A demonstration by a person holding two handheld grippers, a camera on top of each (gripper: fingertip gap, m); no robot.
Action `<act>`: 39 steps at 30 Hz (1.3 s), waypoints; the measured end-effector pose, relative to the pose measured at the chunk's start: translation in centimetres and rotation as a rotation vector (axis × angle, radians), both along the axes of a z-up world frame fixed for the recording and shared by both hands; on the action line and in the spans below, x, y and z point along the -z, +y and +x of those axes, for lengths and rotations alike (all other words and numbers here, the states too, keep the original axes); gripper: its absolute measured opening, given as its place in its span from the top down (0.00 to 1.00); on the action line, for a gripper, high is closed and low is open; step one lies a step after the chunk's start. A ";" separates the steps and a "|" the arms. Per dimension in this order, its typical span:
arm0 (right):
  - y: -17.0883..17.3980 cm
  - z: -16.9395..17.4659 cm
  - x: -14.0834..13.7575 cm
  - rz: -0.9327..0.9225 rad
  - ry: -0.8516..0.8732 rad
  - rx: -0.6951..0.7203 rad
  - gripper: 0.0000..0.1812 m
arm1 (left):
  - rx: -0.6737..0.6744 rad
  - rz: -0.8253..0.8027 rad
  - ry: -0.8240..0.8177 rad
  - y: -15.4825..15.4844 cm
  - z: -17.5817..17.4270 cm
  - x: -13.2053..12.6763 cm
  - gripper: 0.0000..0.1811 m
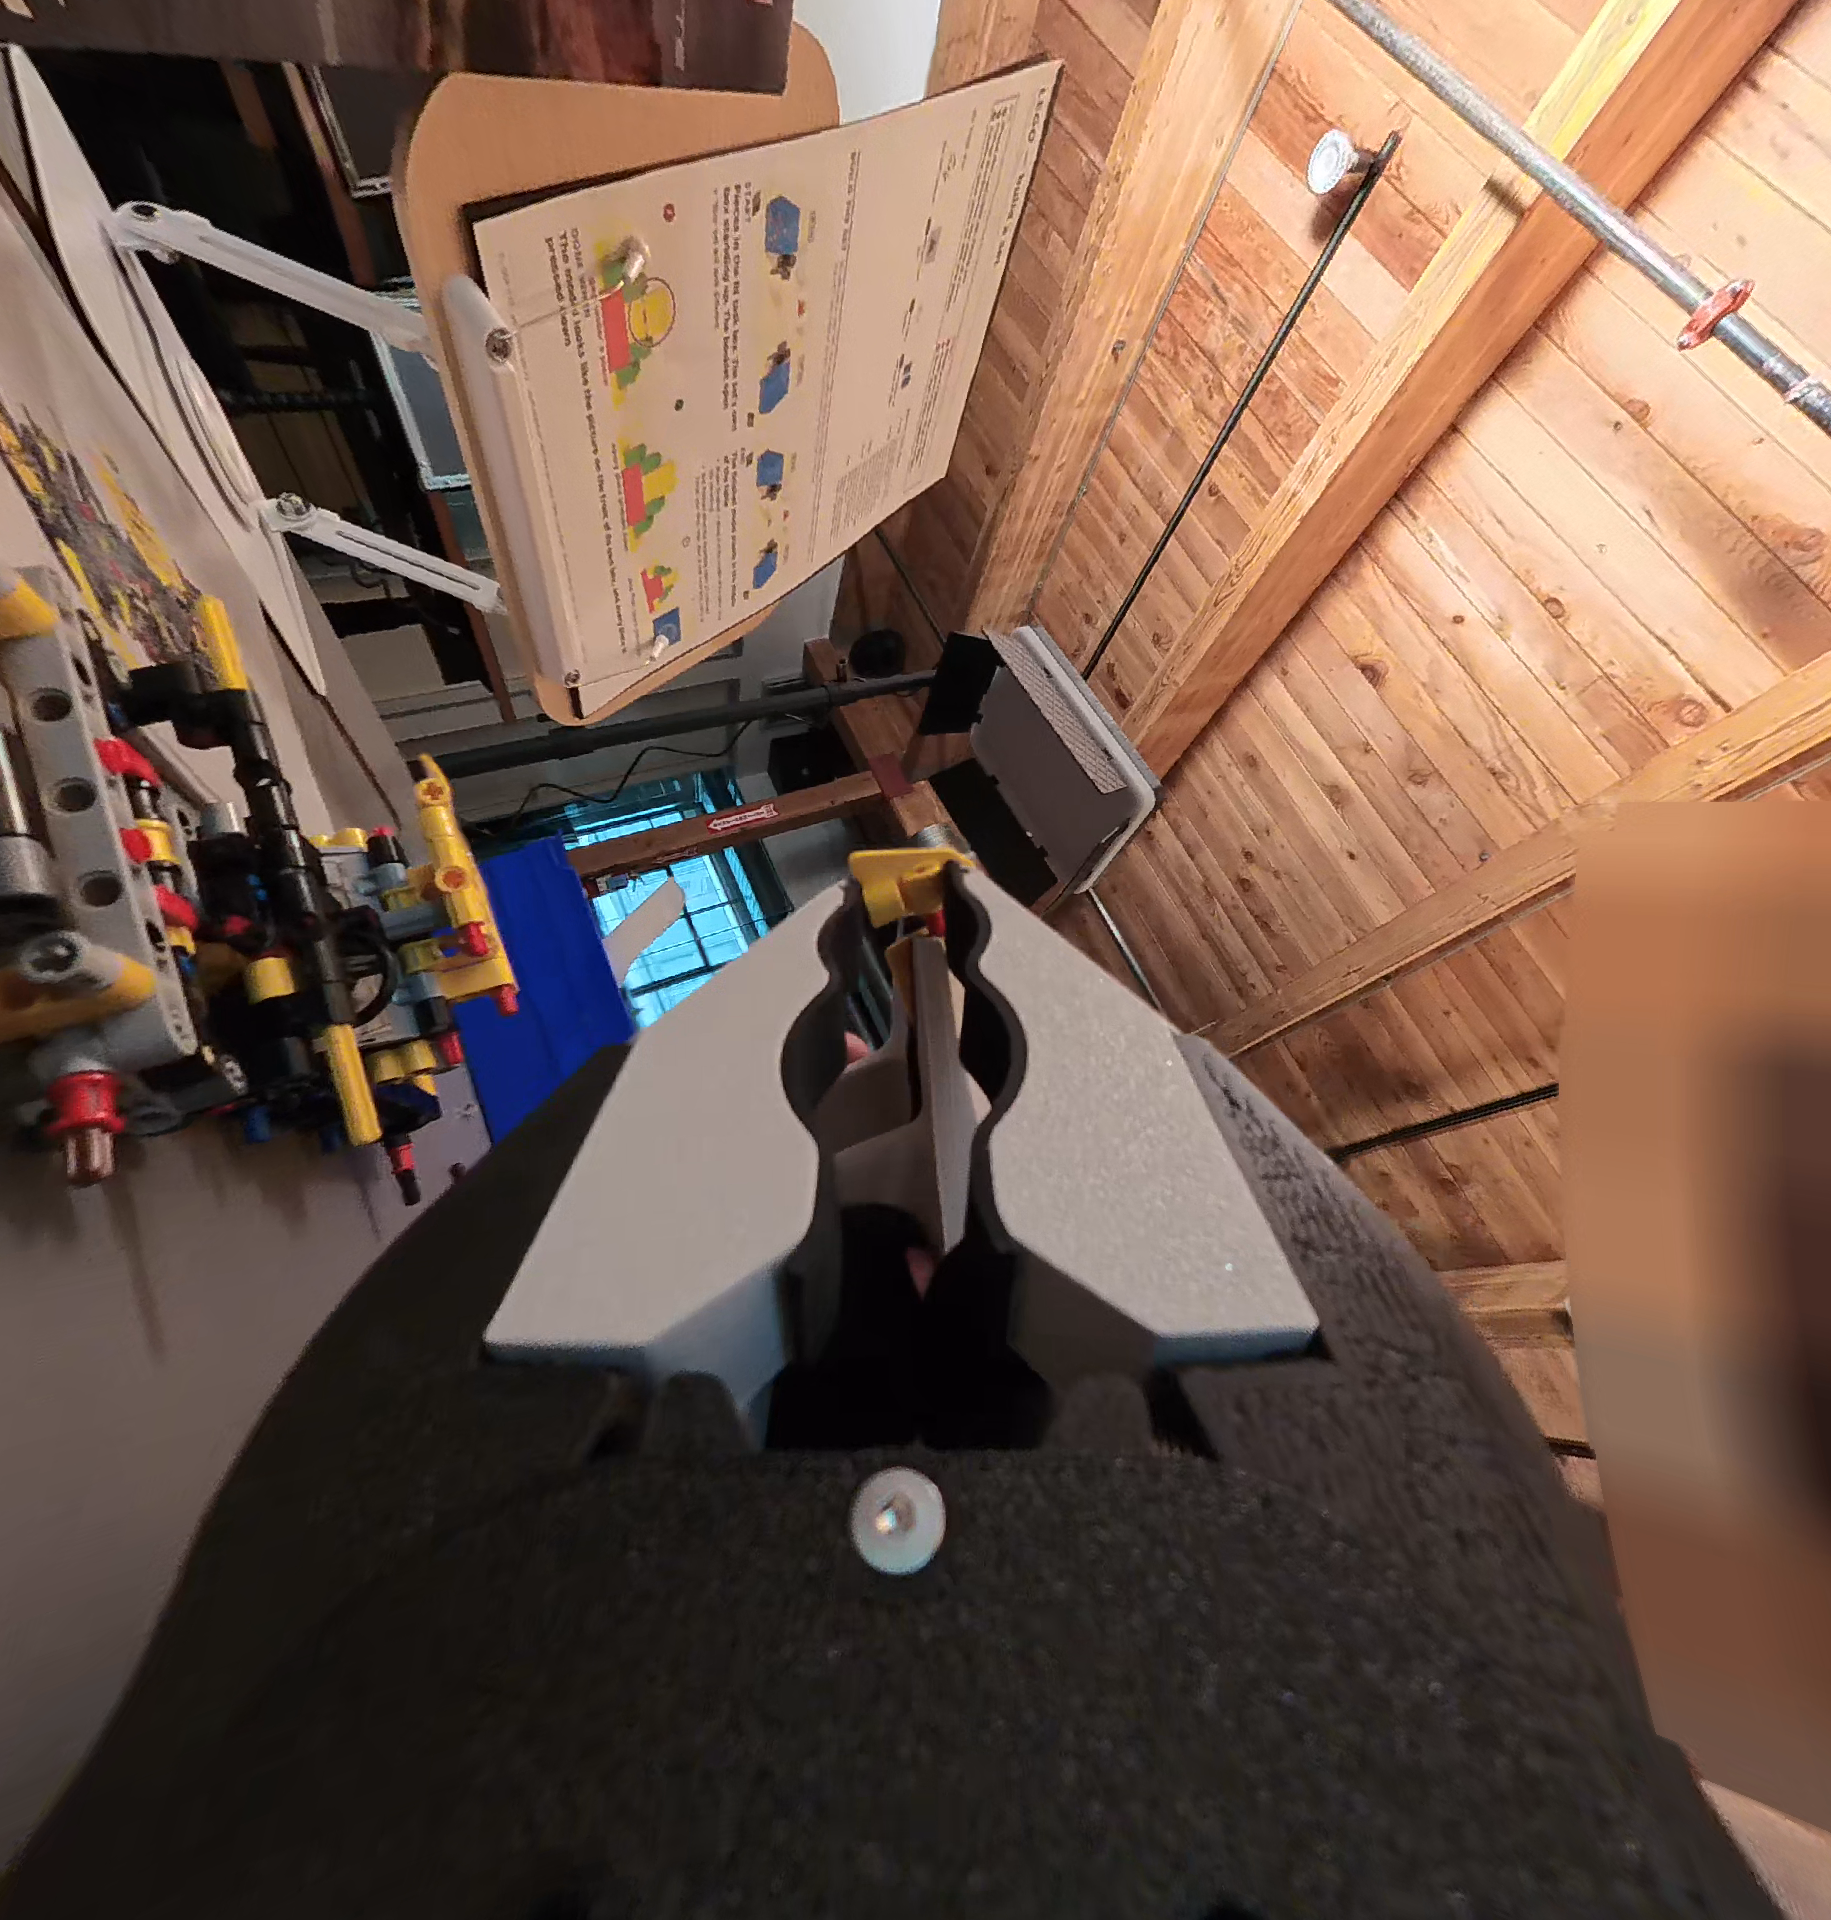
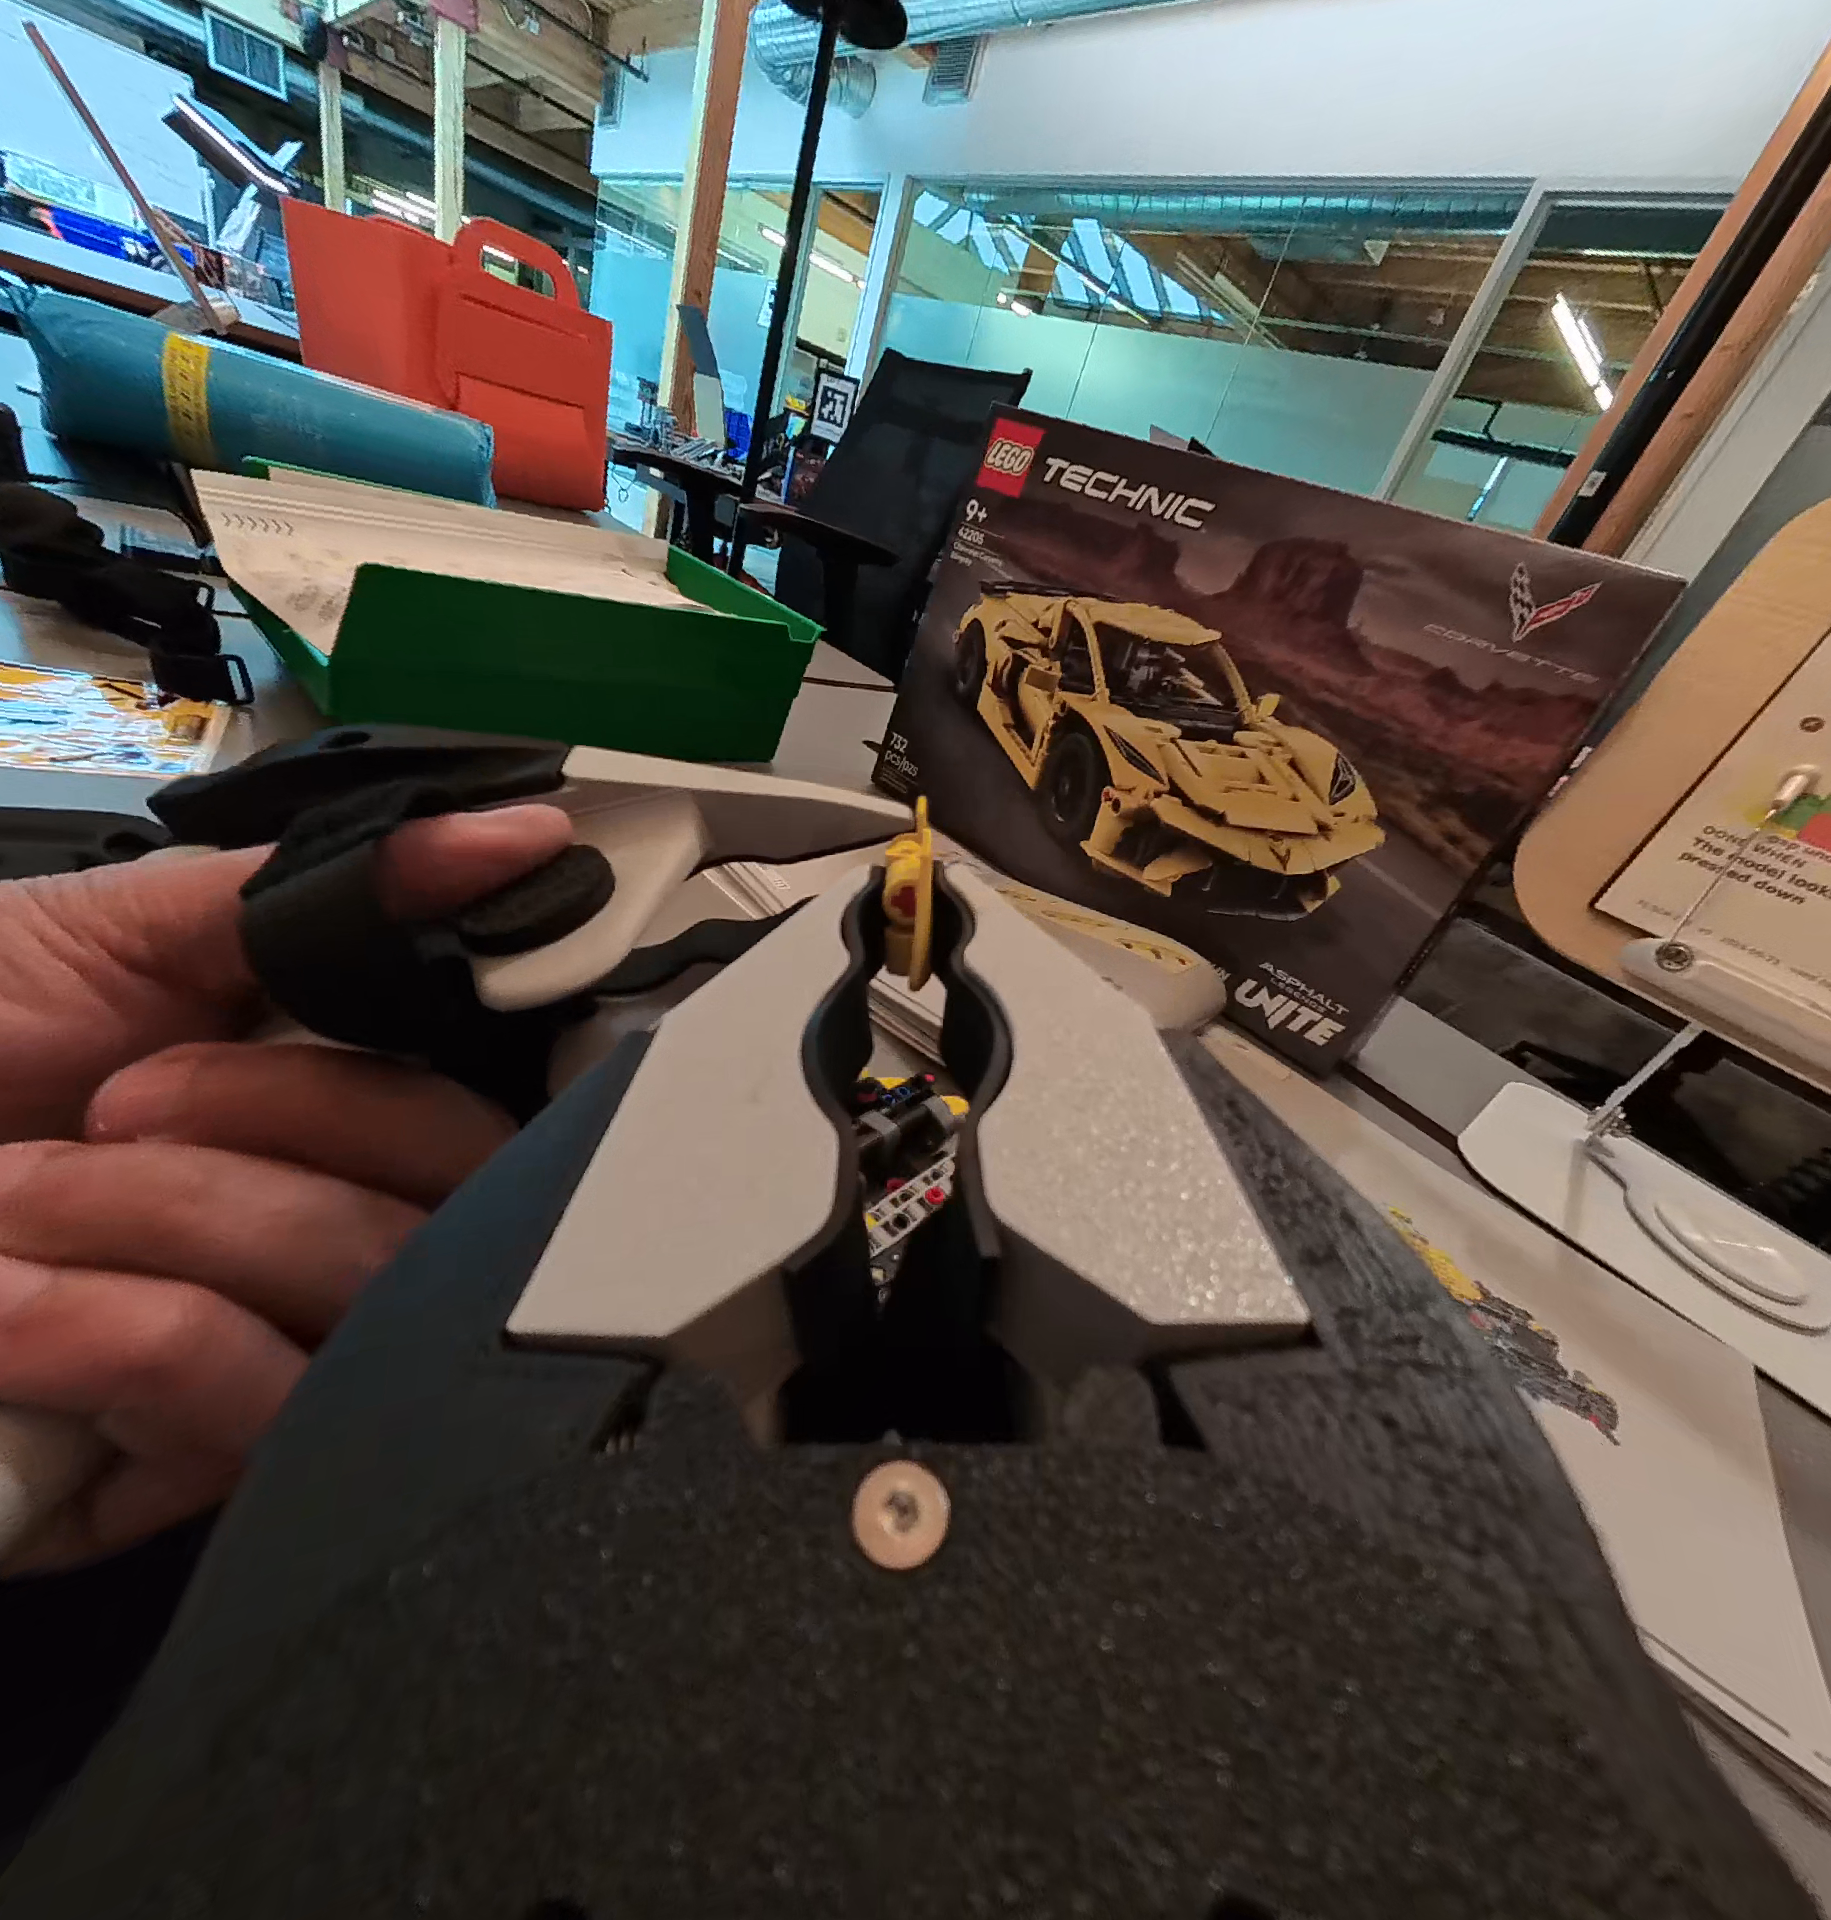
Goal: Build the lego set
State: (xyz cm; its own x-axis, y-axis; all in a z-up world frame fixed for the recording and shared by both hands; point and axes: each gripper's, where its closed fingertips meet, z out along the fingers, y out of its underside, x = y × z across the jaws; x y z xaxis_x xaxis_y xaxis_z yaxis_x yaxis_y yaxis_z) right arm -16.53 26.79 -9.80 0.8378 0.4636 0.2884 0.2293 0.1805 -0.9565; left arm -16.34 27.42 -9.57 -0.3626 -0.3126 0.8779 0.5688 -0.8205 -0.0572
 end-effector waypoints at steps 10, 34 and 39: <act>0.1 0.3 0.3 -0.032 0.030 -0.026 0.97 | -0.010 0.055 0.109 0.1 0.3 0.2 0.91; -2.1 -1.2 -1.1 0.288 -0.279 -0.013 0.97 | 0.378 0.415 0.267 -1.7 -2.1 -1.9 0.81; -2.4 -1.9 -0.7 0.348 -0.397 0.007 0.97 | 0.428 0.380 0.172 -1.7 -2.1 -1.8 0.81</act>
